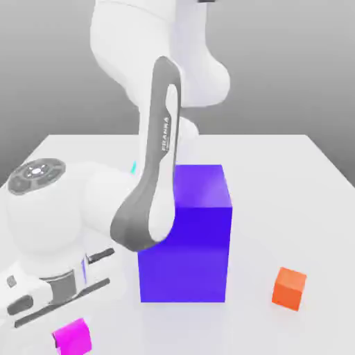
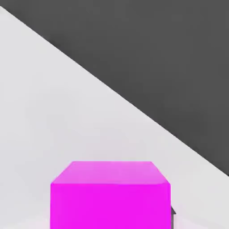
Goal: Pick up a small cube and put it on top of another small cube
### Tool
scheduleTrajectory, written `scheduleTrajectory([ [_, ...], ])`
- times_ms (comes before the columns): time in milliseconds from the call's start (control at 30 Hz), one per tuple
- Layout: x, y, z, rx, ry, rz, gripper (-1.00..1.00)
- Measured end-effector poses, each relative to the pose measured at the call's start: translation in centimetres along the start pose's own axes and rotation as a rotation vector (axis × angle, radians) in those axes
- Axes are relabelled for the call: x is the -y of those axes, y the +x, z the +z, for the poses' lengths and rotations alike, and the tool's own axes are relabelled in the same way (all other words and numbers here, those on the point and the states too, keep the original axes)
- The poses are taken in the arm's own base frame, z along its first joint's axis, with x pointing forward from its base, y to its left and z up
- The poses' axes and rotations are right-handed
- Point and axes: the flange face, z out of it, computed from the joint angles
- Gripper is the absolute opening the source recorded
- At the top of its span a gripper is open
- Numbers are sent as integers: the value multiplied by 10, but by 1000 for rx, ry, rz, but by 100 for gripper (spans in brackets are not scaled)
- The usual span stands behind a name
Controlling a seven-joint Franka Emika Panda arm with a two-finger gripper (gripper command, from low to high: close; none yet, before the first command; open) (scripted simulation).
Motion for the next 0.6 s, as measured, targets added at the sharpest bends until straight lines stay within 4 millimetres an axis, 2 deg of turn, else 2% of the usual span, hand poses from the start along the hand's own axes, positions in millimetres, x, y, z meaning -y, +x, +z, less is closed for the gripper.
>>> scheduleTrajectory([
  [600,-64,-99,-47,8,-20,-29,-100],
])
